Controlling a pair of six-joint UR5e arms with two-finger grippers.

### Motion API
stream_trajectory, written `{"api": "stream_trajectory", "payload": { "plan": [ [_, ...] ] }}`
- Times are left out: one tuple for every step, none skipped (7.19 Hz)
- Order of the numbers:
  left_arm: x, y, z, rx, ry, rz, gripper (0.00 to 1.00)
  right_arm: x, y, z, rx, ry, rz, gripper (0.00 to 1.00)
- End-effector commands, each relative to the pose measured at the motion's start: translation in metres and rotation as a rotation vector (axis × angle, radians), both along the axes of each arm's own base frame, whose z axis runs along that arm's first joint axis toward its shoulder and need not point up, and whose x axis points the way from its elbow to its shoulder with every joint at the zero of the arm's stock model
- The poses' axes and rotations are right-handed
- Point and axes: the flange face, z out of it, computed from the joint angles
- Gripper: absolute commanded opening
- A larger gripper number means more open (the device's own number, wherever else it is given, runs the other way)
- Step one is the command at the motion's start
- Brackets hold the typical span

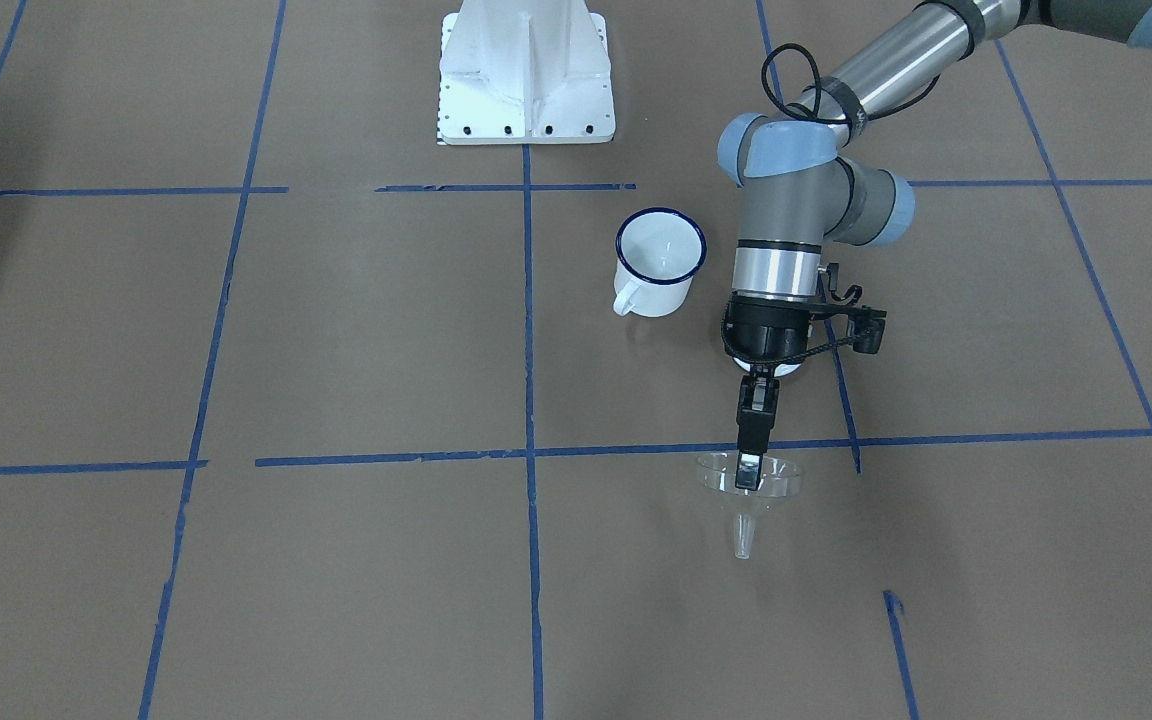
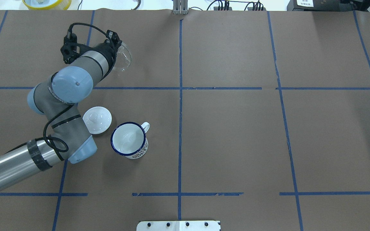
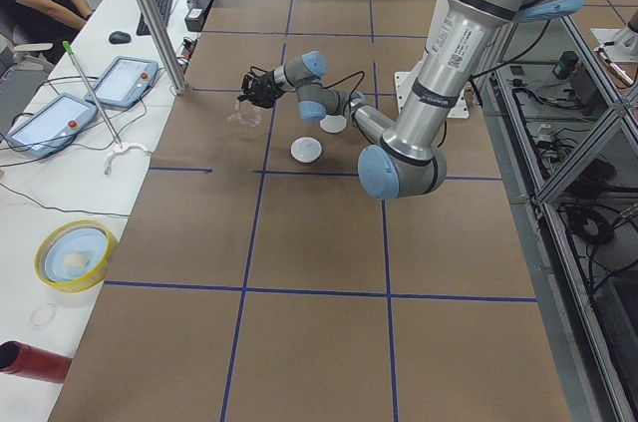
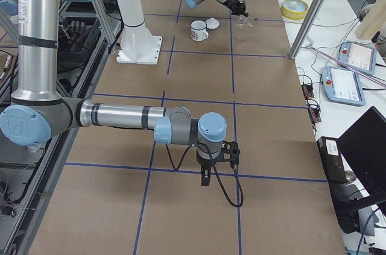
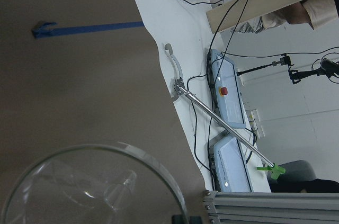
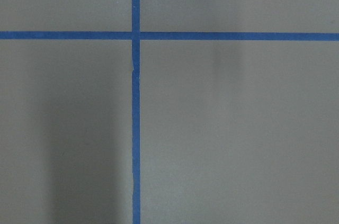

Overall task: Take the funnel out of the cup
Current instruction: 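Carry the funnel farther from the robot and set it on the table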

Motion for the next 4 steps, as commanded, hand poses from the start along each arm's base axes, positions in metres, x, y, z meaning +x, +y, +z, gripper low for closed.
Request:
{"api": "stream_trajectory", "payload": {
  "plan": [
    [0.018,0.001,0.025,-0.021,-0.040,-0.031,0.00,0.000,0.000,0.000,0.000,0.000,0.000,1.00],
    [0.019,-0.005,0.037,-0.029,-0.051,-0.084,0.00,0.000,0.000,0.000,0.000,0.000,0.000,1.00],
    [0.019,-0.006,0.040,-0.030,-0.053,-0.086,0.00,0.000,0.000,0.000,0.000,0.000,0.000,1.00],
    [0.019,-0.005,0.040,-0.030,-0.051,-0.086,0.00,0.000,0.000,0.000,0.000,0.000,0.000,1.00]
  ]
}}
